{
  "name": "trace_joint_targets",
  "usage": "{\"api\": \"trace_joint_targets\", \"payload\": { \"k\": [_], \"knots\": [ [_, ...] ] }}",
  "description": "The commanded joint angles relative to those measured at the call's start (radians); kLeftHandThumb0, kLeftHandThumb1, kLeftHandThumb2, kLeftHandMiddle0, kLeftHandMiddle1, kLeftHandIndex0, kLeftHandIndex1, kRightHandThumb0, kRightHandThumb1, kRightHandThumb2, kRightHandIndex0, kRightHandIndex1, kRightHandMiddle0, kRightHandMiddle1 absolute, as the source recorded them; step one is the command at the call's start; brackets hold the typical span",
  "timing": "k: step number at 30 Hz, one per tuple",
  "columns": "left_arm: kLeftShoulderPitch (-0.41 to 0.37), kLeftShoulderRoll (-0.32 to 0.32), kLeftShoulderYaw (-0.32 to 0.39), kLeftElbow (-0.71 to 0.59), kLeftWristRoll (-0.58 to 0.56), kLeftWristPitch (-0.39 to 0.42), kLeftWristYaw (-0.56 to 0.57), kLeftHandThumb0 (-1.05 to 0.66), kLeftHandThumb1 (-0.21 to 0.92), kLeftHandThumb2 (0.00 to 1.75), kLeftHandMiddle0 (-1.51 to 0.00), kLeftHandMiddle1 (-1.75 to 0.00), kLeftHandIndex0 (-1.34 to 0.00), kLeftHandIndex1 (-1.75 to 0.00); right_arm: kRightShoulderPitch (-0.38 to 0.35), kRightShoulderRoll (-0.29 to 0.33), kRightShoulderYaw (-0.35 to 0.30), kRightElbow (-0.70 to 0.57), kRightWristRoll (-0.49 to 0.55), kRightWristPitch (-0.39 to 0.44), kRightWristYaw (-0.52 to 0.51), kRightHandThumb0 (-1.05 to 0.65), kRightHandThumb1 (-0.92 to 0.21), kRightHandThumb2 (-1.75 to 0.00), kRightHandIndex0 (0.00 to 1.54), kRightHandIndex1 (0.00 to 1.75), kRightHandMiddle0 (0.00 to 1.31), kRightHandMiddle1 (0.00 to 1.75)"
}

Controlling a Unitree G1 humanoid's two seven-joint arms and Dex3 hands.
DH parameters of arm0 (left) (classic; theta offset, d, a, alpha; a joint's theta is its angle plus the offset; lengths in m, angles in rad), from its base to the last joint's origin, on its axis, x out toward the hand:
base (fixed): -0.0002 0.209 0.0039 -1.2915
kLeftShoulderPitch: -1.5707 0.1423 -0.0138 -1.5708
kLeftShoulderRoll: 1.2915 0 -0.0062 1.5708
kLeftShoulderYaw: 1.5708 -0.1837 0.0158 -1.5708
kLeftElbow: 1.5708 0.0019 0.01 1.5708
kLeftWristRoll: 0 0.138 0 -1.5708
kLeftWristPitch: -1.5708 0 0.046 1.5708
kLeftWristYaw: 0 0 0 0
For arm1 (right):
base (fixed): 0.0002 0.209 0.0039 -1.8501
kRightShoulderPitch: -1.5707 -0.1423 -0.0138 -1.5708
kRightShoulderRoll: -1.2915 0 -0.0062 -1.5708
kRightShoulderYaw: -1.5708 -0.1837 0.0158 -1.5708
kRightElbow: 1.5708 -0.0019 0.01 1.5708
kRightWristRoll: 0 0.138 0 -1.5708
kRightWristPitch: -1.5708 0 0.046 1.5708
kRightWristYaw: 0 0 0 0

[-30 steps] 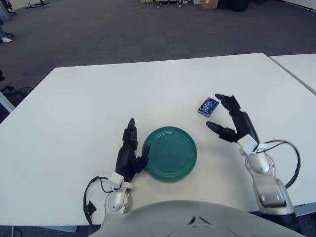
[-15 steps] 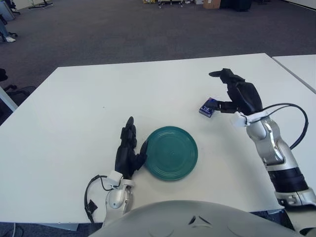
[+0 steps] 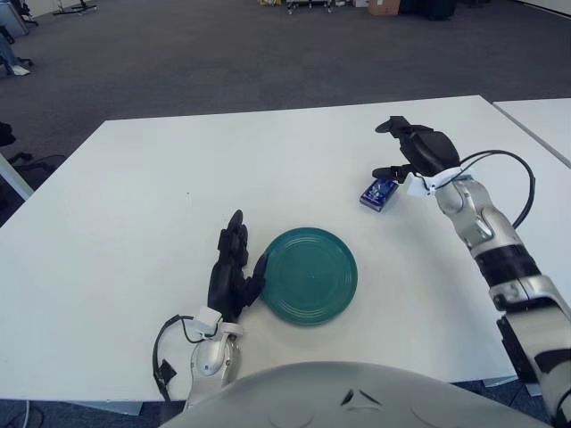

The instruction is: Put the gum into the plate.

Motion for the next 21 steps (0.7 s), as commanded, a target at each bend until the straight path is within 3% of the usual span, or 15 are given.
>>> {"api": "trace_joint_targets", "payload": {
  "k": [1,8,14,21],
  "knots": [
    [-0.032,-0.014,0.006,0.113,-0.012,0.017,-0.003,-0.77,0.92,0.38,-0.18,-0.02,0.0,-0.44,-0.104,0.021,0.069,0.194,-0.038,-0.046,-0.058,-0.65,-0.92,-0.41,0.48,0.05,0.09,0.97],
    [-0.025,-0.011,0.008,0.101,-0.015,0.018,-0.009,-0.76,0.92,0.39,-0.18,-0.01,0.0,-0.45,-0.161,0.056,0.137,0.4,-0.044,-0.069,-0.112,-0.66,-0.92,-0.45,0.49,0.04,0.06,0.97],
    [-0.02,-0.014,0.014,0.092,-0.017,0.031,-0.006,-0.75,0.92,0.39,-0.2,-0.02,0.0,-0.46,-0.209,0.107,0.185,0.591,-0.042,-0.043,-0.144,-0.67,-0.92,-0.48,0.49,0.04,0.04,0.98],
    [-0.02,-0.018,0.015,0.084,-0.028,0.045,-0.014,-0.74,0.92,0.38,-0.22,-0.02,0.0,-0.49,-0.229,0.146,0.219,0.676,-0.03,-0.017,-0.144,-0.7,-0.92,-0.51,0.49,0.04,0.04,0.98]
  ]
}}
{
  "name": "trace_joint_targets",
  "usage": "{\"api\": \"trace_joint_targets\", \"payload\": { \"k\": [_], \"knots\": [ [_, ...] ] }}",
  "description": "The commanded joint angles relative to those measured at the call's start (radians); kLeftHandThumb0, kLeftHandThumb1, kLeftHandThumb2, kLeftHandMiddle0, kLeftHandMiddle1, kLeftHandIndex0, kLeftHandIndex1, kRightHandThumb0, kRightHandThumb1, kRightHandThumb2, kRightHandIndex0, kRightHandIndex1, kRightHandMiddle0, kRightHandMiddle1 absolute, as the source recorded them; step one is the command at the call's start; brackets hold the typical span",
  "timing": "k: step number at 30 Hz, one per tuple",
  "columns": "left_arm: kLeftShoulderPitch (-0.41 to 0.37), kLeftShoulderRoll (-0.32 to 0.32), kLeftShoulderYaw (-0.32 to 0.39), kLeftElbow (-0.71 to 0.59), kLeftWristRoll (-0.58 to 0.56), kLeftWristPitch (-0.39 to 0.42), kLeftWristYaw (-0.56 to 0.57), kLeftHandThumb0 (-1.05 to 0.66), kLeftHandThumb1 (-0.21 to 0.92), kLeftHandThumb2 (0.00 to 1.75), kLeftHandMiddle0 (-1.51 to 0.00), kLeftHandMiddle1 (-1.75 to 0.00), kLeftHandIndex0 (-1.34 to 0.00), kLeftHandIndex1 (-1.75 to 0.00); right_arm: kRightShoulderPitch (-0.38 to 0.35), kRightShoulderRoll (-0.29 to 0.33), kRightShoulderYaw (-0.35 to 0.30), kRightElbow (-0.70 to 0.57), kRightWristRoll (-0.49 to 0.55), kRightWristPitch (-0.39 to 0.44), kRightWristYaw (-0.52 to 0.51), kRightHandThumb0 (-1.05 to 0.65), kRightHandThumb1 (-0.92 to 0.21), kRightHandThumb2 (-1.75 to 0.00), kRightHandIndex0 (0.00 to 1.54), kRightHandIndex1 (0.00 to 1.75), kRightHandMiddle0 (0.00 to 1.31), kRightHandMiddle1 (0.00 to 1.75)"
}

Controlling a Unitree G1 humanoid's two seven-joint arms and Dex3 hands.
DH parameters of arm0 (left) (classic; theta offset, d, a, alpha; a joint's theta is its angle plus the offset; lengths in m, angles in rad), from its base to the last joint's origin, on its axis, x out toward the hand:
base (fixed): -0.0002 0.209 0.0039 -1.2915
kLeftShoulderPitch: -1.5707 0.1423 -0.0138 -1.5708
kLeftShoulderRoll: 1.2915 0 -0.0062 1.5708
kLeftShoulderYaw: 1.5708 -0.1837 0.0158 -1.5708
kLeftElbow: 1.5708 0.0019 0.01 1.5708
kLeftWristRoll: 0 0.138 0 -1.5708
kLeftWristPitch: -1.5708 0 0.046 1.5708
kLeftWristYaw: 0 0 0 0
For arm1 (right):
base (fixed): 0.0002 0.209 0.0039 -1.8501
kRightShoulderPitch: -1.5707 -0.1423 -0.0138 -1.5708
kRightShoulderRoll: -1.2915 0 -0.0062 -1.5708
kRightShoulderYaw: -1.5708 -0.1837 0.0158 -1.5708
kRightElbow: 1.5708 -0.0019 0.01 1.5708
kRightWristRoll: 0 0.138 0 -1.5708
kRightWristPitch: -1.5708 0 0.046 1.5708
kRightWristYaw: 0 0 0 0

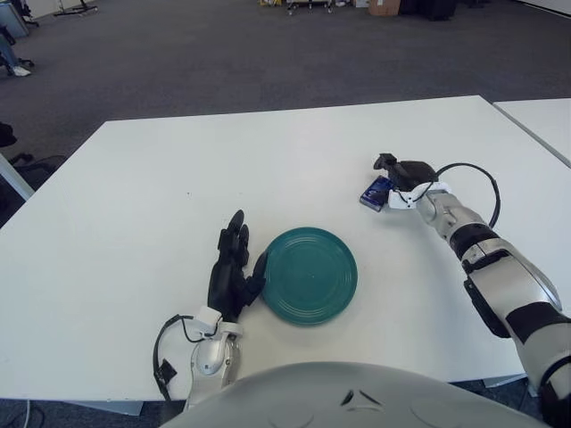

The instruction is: Put the gum into the plate.

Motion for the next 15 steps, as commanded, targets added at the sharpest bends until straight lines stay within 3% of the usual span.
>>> {"api": "trace_joint_targets", "payload": {
  "k": [1,15],
  "knots": [
    [-0.016,-0.014,0.005,0.077,-0.025,0.041,-0.003,-0.73,0.92,0.37,-0.23,-0.02,0.0,-0.5,-0.035,0.023,0.019,0.024,0.008,0.007,0.0,-0.7,-0.92,-0.52,0.49,0.04,0.04,0.98],
    [-0.01,-0.025,-0.002,0.071,-0.032,0.044,-0.003,-0.74,0.92,0.33,-0.24,-0.02,0.0,-0.52,0.013,0.025,0.064,0.017,0.023,-0.018,0.035,-0.73,-0.92,-0.65,0.49,0.03,0.01,0.96]
  ]
}}
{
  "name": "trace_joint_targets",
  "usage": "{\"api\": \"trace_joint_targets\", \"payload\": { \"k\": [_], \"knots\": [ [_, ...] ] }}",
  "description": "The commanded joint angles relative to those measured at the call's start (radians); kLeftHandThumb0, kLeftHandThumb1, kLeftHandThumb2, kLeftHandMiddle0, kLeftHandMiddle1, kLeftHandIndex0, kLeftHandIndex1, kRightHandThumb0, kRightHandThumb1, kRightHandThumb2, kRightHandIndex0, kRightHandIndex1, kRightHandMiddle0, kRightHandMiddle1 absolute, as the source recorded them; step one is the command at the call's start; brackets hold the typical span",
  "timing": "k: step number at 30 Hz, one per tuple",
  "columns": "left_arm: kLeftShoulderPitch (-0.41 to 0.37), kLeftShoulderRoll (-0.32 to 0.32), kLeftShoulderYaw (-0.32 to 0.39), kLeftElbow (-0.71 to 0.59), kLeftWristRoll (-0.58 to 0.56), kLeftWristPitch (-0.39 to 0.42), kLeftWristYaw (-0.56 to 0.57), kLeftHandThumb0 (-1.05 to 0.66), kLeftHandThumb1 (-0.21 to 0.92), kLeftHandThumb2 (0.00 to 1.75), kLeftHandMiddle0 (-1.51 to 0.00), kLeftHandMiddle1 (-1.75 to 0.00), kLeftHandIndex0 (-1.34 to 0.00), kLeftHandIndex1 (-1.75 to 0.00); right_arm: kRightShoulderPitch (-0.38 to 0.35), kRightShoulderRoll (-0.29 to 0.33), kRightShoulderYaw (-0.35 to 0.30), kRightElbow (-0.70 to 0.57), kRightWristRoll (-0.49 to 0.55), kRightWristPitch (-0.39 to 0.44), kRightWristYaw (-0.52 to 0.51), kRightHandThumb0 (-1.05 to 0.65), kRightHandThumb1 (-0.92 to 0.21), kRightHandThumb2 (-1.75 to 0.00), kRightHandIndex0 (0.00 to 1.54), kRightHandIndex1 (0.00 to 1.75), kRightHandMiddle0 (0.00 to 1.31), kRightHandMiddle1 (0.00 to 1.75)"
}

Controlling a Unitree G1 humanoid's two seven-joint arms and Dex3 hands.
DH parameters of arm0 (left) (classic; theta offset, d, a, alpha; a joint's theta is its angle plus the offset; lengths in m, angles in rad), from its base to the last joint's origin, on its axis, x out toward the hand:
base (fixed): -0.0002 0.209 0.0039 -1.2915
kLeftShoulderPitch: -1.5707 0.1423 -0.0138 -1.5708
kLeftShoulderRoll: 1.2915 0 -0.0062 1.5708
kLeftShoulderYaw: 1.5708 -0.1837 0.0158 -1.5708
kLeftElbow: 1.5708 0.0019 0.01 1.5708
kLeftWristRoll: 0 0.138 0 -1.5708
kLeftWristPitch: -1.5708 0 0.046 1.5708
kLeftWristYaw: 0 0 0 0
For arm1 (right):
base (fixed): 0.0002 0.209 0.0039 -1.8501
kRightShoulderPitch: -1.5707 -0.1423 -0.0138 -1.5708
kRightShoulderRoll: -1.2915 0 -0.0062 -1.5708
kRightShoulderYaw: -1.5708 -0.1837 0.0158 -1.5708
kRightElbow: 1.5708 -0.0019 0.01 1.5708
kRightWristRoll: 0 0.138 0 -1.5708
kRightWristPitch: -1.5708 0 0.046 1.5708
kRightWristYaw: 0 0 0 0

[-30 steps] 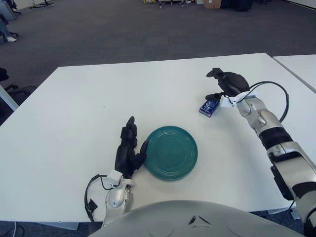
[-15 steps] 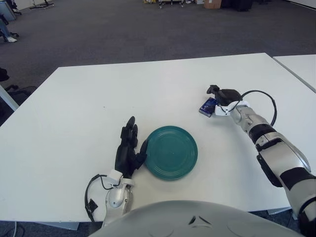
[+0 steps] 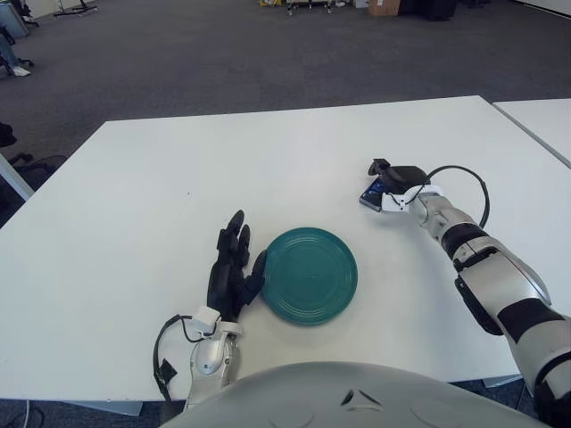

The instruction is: Put the gum into the plate.

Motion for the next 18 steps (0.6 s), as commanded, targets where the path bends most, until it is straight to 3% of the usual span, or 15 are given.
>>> {"api": "trace_joint_targets", "payload": {
  "k": [1,18],
  "knots": [
    [-0.009,-0.023,-0.002,0.074,-0.019,0.036,0.001,-0.74,0.92,0.33,-0.25,-0.02,0.0,-0.53,0.027,-0.003,0.021,-0.003,0.002,-0.011,0.016,-0.73,-0.92,-0.67,0.48,0.02,0.0,0.96],
    [-0.026,-0.029,-0.008,0.101,-0.009,0.021,0.003,-0.74,0.92,0.37,-0.24,0.0,0.0,-0.54,0.105,-0.057,0.073,-0.095,-0.001,-0.096,0.044,-0.76,-0.92,-0.8,0.42,0.0,0.0,0.83]
  ]
}}
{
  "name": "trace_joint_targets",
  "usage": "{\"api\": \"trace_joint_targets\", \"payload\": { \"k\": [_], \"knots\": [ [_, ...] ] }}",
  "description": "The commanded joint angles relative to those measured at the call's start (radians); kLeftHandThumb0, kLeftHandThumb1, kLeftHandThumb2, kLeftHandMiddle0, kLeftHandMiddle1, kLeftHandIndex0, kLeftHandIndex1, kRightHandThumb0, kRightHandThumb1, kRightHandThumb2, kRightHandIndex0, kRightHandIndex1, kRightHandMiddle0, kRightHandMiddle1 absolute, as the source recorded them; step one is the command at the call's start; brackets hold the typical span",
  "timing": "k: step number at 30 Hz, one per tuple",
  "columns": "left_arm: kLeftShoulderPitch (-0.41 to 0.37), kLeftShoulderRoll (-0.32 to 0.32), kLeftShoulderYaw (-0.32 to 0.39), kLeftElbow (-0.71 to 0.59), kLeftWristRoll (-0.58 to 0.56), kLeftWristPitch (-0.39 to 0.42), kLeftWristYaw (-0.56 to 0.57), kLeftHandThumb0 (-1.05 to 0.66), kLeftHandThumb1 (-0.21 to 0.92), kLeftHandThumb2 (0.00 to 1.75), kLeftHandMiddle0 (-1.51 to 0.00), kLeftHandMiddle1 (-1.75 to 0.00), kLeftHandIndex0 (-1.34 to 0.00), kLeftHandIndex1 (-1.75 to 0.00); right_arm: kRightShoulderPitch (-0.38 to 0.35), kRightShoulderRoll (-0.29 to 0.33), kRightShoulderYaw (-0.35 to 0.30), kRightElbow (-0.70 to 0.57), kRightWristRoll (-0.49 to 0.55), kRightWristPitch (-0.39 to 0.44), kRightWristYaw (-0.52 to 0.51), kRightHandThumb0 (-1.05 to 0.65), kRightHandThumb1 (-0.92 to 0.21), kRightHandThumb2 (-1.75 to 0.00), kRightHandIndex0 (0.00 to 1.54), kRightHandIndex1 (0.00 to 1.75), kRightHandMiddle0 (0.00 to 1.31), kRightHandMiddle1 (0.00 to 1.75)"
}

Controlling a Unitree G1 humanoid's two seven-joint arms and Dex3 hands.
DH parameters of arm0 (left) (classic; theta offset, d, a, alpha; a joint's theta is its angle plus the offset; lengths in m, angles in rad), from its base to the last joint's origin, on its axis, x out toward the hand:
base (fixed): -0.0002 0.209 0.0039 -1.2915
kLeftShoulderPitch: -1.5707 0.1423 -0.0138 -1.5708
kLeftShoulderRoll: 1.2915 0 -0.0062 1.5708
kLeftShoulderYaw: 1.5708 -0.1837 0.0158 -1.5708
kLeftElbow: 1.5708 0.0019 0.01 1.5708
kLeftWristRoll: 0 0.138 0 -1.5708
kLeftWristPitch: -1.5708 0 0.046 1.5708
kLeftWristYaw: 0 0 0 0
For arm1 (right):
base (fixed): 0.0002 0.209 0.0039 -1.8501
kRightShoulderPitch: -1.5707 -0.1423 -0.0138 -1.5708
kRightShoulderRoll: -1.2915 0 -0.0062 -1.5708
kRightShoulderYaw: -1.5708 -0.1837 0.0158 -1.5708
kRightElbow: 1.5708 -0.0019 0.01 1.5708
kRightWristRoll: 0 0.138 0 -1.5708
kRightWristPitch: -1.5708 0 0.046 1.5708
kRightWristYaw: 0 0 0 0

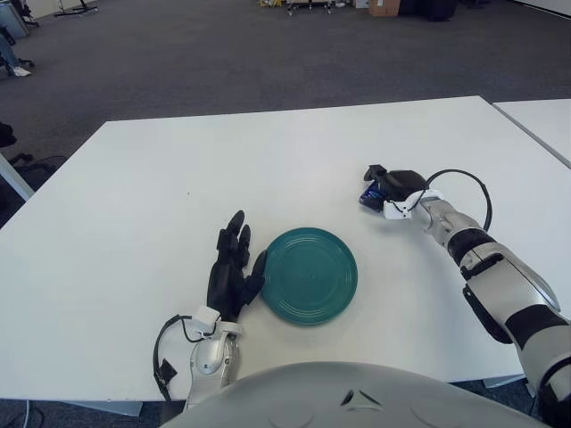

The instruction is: Put the gum into the plate.

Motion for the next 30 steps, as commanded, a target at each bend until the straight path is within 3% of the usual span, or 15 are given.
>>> {"api": "trace_joint_targets", "payload": {
  "k": [1,14,30],
  "knots": [
    [-0.025,-0.029,-0.008,0.099,-0.009,0.021,0.003,-0.74,0.92,0.37,-0.24,-0.01,0.0,-0.54,0.058,0.0,0.028,-0.025,-0.01,-0.022,0.011,-0.77,-0.92,-0.8,0.42,0.0,0.0,0.83],
    [-0.034,-0.037,-0.006,0.117,-0.01,0.017,0.01,-0.72,0.92,0.35,-0.27,-0.01,0.0,-0.55,0.066,-0.055,0.1,-0.077,-0.061,-0.112,-0.014,-0.76,-0.92,-0.73,0.43,0.0,0.0,0.82],
    [-0.031,-0.034,0.001,0.12,-0.014,0.014,0.013,-0.71,0.92,0.39,-0.26,-0.01,0.0,-0.49,0.041,-0.032,0.108,-0.008,-0.051,-0.067,-0.003,-0.79,-0.92,-0.76,0.37,0.0,0.0,0.81]
  ]
}}
